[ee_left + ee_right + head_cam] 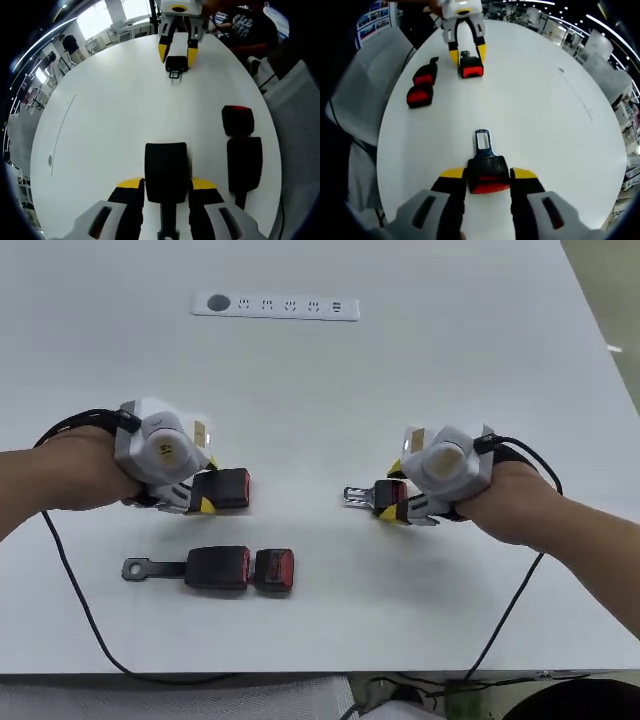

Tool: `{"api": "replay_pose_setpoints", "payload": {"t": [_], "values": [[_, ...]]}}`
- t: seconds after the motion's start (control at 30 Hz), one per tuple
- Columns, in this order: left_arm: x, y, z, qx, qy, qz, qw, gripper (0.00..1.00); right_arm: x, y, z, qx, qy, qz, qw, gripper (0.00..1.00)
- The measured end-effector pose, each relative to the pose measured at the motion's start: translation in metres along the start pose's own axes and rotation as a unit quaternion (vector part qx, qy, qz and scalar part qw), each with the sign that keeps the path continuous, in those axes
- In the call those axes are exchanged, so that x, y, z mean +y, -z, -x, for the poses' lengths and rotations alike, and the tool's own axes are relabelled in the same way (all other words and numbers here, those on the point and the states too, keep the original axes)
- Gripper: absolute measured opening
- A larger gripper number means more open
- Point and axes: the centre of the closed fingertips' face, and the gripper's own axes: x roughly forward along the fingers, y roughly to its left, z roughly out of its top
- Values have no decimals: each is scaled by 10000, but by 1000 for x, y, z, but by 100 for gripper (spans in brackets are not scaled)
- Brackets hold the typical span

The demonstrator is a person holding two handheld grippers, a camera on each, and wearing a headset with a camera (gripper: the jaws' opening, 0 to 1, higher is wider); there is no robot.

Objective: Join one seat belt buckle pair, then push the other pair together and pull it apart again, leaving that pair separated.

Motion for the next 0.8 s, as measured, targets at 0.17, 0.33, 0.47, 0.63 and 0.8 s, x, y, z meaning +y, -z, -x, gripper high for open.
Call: {"api": "replay_pose_setpoints", "payload": {"t": [0.17,0.33,0.47,0.63,0.8], "values": [[1,0,-3,10,57,-13,10000,33,-1,-1,-1,-40,-82,38,10000,35],[0,0,-4,-11,145,-130,9998,33,1,-2,0,-81,-278,222,9993,34],[-2,-1,-4,27,194,-291,9994,32,2,-2,-1,-36,-341,326,9989,33],[-2,-1,-5,79,235,-357,9991,32,2,-4,-1,113,-340,437,9984,33],[-2,0,-6,131,225,-335,9991,32,5,-11,-5,150,-342,458,9983,33]]}}
